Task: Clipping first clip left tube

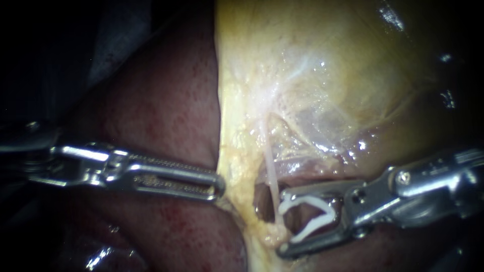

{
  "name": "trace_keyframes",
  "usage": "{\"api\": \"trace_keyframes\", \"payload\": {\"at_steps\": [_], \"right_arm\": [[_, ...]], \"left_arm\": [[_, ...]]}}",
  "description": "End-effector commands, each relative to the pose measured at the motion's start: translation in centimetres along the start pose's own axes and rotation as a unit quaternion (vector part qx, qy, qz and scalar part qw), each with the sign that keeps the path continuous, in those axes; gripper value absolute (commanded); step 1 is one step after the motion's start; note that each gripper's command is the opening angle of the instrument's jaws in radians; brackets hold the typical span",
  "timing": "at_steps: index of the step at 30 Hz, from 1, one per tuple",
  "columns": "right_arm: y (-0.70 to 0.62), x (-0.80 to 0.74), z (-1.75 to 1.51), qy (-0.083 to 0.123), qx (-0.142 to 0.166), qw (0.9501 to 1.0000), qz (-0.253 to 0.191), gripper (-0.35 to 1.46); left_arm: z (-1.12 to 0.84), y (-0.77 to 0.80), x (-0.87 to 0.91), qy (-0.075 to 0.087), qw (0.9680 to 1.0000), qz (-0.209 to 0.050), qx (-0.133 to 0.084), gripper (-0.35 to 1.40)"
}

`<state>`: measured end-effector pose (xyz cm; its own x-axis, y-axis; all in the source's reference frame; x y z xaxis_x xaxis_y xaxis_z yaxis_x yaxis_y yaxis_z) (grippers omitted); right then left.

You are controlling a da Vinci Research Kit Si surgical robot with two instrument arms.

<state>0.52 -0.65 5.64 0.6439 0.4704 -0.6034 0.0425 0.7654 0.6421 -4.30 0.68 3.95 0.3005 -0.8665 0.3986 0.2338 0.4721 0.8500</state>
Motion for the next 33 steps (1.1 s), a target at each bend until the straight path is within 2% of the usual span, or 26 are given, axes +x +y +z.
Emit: {"api": "trace_keyframes", "payload": {"at_steps": [1, 7, 14, 21, 27, 33], "right_arm": [[0.00, -0.01, 0.04, -0.001, 0.000, 1.0000, 0.003, 0.60], [0.04, -0.09, 0.23, -0.002, -0.002, 1.0000, 0.004, 0.60], [0.22, -0.18, 0.28, -0.002, -0.005, 1.0000, 0.003, 0.60], [0.33, -0.22, 0.34, -0.002, -0.007, 0.9999, 0.009, 0.60], [0.34, -0.17, 0.51, -0.006, 0.001, 0.9999, 0.008, 0.60], [0.24, -0.14, 0.67, -0.011, 0.010, 0.9998, 0.012, 0.59]], "left_arm": [[0.00, 0.00, 0.00, 0.000, 1.0000, 0.000, 0.000, -0.35], [0.00, -0.03, 0.00, 0.000, 1.0000, 0.000, 0.000, -0.35], [0.01, -0.07, 0.00, -0.001, 1.0000, 0.000, 0.001, -0.35], [0.01, -0.08, -0.01, -0.001, 1.0000, 0.000, 0.001, -0.35], [0.01, -0.09, -0.01, -0.001, 1.0000, 0.000, 0.001, -0.35], [0.02, -0.09, -0.01, -0.001, 1.0000, 0.000, 0.001, -0.35]]}}
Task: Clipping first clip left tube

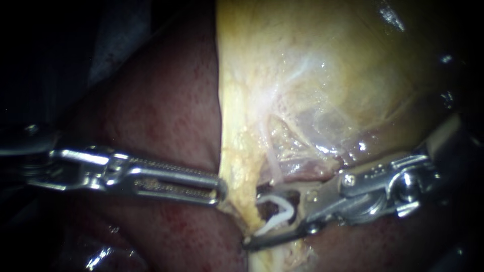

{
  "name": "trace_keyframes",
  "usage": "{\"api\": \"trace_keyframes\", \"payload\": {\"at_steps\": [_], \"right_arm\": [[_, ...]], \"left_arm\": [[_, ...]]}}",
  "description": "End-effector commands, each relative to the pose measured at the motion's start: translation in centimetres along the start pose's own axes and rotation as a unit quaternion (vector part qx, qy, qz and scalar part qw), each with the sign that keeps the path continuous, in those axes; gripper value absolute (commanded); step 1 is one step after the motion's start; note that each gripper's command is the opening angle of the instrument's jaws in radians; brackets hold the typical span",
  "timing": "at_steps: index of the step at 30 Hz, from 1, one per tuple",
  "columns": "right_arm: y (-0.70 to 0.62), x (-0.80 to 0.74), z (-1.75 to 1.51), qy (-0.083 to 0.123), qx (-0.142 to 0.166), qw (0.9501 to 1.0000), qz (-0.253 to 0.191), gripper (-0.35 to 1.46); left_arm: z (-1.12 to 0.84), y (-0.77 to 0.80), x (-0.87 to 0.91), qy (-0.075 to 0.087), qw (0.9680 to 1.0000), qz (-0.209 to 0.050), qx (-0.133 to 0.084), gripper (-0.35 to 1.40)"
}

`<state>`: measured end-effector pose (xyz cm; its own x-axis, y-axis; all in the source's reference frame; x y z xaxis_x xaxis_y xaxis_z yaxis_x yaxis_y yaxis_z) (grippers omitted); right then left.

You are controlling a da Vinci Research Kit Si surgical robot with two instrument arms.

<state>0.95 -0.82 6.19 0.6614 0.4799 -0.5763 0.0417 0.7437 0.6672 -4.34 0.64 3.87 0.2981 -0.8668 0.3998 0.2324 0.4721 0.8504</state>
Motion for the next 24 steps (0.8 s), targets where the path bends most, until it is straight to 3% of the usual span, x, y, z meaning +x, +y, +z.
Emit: {"api": "trace_keyframes", "payload": {"at_steps": [1, 12, 24], "right_arm": [[-0.02, 0.00, 0.02, -0.001, 0.003, 1.0000, 0.001, 0.58], [-0.10, 0.07, 0.12, -0.017, 0.033, 0.9993, 0.004, 0.53], [-0.05, 0.11, 0.18, -0.022, 0.045, 0.9987, 0.008, 0.46]], "left_arm": [[0.00, 0.01, 0.00, 0.000, 1.0000, 0.000, 0.000, -0.35], [0.01, 0.01, 0.00, 0.000, 1.0000, 0.000, 0.000, -0.35], [0.02, 0.01, -0.01, 0.000, 1.0000, 0.000, 0.000, -0.35]]}}
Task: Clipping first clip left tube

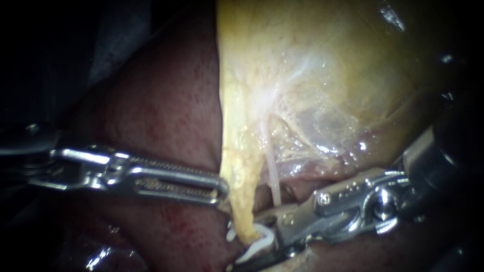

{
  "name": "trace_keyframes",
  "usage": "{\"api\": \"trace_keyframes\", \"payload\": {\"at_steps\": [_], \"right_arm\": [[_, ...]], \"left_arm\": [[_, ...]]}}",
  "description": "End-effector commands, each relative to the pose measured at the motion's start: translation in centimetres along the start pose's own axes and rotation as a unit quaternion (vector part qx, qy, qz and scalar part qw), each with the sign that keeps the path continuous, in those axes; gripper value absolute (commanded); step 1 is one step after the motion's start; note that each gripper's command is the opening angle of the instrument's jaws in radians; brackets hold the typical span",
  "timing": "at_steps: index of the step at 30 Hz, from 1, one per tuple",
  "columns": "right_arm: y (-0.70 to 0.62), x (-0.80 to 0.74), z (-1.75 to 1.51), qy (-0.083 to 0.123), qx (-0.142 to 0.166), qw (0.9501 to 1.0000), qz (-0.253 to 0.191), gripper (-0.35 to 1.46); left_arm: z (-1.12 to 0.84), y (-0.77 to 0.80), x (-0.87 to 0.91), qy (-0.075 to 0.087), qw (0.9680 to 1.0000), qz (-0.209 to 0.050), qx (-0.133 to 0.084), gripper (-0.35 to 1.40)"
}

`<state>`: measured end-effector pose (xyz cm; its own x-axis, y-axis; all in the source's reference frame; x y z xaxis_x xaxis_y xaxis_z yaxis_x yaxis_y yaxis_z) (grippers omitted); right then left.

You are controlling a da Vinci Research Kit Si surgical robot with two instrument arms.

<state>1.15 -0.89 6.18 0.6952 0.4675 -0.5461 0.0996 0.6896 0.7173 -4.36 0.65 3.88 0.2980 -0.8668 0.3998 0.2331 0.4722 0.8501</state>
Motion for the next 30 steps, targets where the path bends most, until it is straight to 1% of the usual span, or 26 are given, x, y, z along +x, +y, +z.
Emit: {"api": "trace_keyframes", "payload": {"at_steps": [1, 3, 4, 5, 6, 7, 11, 13, 15, 22, 30], "right_arm": [[0.02, 0.00, 0.00, 0.001, -0.003, 1.0000, 0.001, 0.44], [0.05, -0.01, 0.00, 0.004, -0.009, 0.9999, 0.008, 0.40], [0.07, -0.01, 0.00, 0.006, -0.013, 0.9999, 0.008, 0.35], [0.09, -0.01, -0.01, 0.007, -0.014, 0.9998, 0.014, 0.25], [0.11, -0.02, -0.02, 0.008, -0.015, 0.9997, 0.017, 0.04], [0.13, -0.03, -0.03, 0.010, -0.018, 0.9996, 0.017, -0.03], [0.20, -0.06, -0.06, 0.008, -0.024, 0.9994, 0.024, -0.25], [0.22, -0.07, -0.08, 0.008, -0.023, 0.9993, 0.030, -0.32], [0.22, -0.08, -0.08, 0.008, -0.023, 0.9992, 0.032, -0.35], [0.20, -0.08, -0.07, 0.008, -0.023, 0.9991, 0.035, -0.35], [0.20, -0.09, -0.07, 0.006, -0.023, 0.9991, 0.034, -0.29]], "left_arm": [[0.00, 0.00, 0.00, 0.000, 1.0000, 0.000, 0.000, -0.35], [0.00, 0.00, 0.00, 0.000, 1.0000, 0.000, 0.000, -0.35], [0.00, 0.00, 0.00, 0.000, 1.0000, 0.000, 0.000, -0.35], [0.01, 0.00, 0.00, 0.000, 1.0000, 0.000, 0.000, -0.35], [0.01, 0.00, 0.00, 0.000, 1.0000, 0.000, 0.000, -0.35], [0.01, 0.00, 0.00, 0.000, 1.0000, 0.000, 0.000, -0.35], [0.02, 0.00, 0.00, 0.000, 1.0000, 0.000, -0.001, -0.35], [0.02, 0.00, 0.00, 0.000, 1.0000, 0.000, -0.001, -0.35], [0.02, 0.00, 0.00, 0.000, 1.0000, 0.000, -0.001, -0.35], [0.02, 0.00, 0.00, 0.000, 1.0000, 0.000, -0.001, -0.35], [0.03, 0.00, -0.01, 0.000, 1.0000, 0.000, -0.001, -0.35]]}}
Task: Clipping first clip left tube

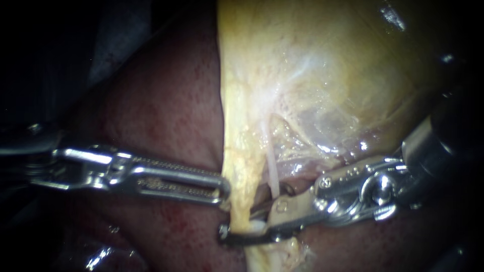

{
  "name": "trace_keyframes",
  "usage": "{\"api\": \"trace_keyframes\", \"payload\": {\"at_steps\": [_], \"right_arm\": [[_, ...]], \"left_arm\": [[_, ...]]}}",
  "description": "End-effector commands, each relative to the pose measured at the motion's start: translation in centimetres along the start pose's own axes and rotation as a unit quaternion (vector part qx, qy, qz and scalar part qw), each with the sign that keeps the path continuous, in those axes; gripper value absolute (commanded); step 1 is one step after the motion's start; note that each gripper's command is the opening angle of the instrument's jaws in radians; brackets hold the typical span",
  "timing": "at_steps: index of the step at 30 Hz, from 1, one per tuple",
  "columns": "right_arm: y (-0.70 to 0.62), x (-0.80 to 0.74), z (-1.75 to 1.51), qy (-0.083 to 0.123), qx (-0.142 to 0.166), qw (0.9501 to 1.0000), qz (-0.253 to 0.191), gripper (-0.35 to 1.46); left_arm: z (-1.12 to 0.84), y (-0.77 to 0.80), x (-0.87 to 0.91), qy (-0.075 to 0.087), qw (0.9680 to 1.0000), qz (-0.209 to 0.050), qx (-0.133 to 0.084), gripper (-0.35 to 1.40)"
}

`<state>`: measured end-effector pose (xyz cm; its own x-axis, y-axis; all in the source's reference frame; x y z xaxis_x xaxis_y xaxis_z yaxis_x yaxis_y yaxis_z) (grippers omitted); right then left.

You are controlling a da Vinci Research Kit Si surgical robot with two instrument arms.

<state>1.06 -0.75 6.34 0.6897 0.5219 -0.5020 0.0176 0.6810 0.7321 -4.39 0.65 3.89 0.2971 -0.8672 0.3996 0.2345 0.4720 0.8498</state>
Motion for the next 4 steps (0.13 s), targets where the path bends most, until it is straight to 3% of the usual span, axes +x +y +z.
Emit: {"api": "trace_keyframes", "payload": {"at_steps": [1, 4], "right_arm": [[0.00, 0.00, 0.00, 0.000, 0.000, 1.0000, 0.000, -0.29], [-0.01, -0.01, 0.00, 0.000, 0.001, 1.0000, 0.000, -0.27]], "left_arm": [[0.00, 0.00, 0.00, 0.000, 1.0000, 0.000, 0.000, -0.35], [0.01, 0.00, -0.01, 0.000, 1.0000, 0.000, 0.000, -0.35]]}}
